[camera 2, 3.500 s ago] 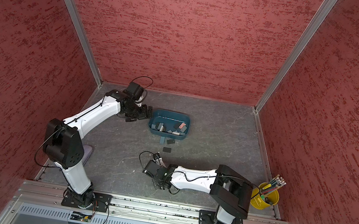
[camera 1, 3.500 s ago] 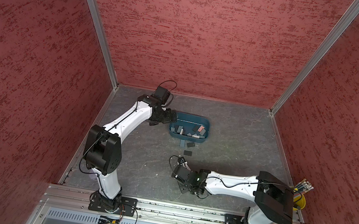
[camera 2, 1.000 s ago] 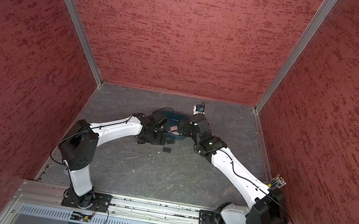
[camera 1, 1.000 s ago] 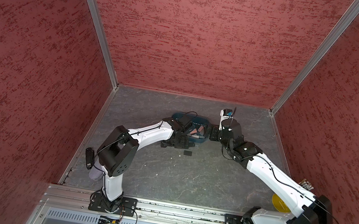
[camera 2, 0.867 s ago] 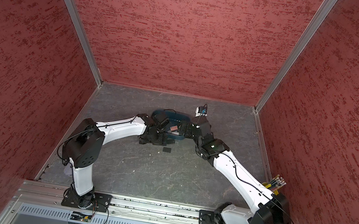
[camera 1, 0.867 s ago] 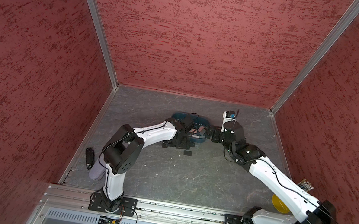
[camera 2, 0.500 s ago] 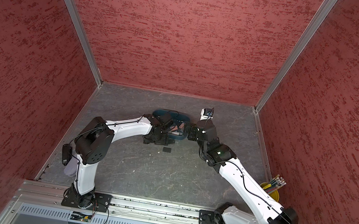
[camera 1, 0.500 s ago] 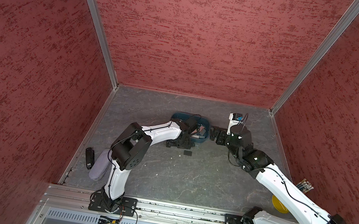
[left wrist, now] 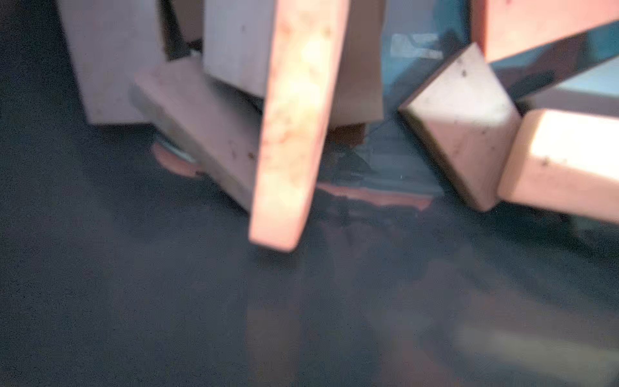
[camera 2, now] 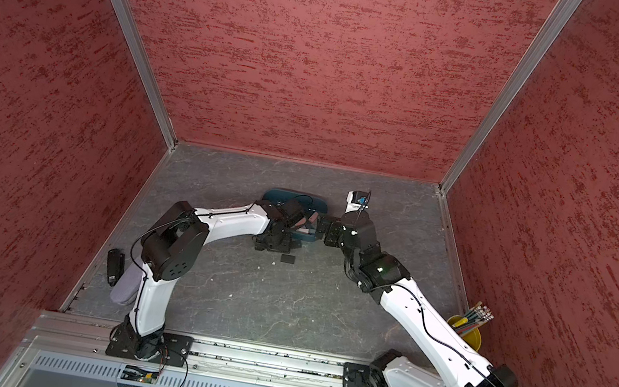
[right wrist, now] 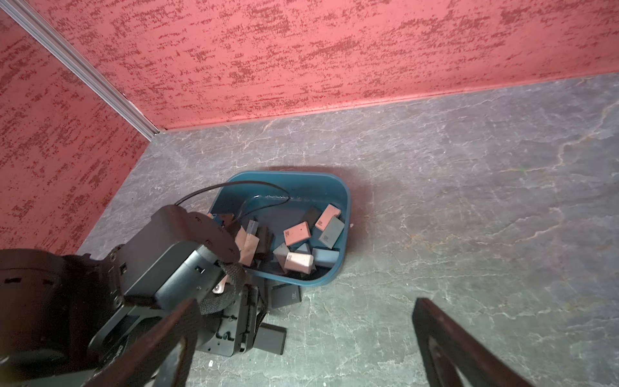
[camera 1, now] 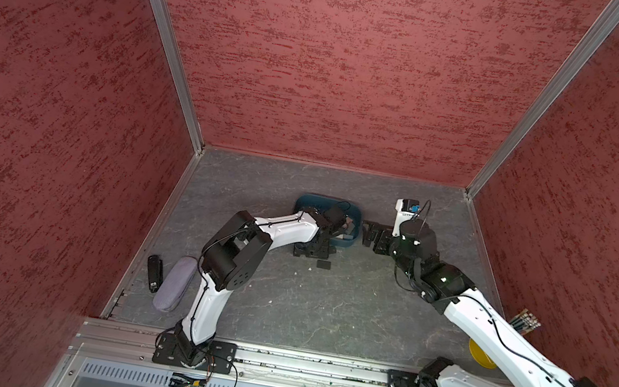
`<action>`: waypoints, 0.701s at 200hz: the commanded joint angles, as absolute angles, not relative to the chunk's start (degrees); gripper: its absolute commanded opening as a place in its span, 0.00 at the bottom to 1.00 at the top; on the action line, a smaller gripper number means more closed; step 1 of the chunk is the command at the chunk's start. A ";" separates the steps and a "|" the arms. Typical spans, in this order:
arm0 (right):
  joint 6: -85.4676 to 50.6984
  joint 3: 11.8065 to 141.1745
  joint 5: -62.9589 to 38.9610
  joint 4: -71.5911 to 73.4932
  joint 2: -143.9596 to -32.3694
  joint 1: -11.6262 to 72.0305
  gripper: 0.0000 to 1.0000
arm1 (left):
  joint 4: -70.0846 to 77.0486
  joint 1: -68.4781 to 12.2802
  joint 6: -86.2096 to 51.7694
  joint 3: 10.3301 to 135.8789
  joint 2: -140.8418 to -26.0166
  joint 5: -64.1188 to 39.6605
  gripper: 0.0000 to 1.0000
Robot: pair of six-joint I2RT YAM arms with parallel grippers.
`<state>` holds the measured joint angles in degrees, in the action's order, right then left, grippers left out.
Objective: Put the eraser in the storage box
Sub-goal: Pick up the eraser from the center of the board.
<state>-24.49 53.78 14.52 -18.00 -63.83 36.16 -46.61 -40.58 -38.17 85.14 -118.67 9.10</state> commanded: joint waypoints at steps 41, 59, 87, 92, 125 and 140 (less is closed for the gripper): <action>-25.05 52.49 12.53 -16.21 -63.02 36.08 0.99 | -46.13 -40.63 -39.27 86.04 -119.74 11.16 0.63; -25.41 52.31 12.21 -15.92 -63.19 35.97 0.99 | -46.05 -40.61 -39.42 86.29 -120.04 11.07 0.58; -25.66 51.98 11.83 -15.64 -63.28 36.05 0.99 | -46.10 -40.69 -39.56 87.13 -120.88 10.88 0.47; -25.65 51.86 11.74 -15.59 -63.22 36.02 0.99 | -46.19 -40.69 -39.56 87.25 -121.01 10.90 0.45; -25.86 51.52 11.16 -15.47 -63.33 36.08 0.99 | -45.85 -40.73 -39.73 87.42 -121.20 10.80 0.37; -25.93 51.42 10.91 -15.40 -63.32 36.12 0.99 | -45.88 -40.72 -39.73 87.56 -121.45 10.70 0.32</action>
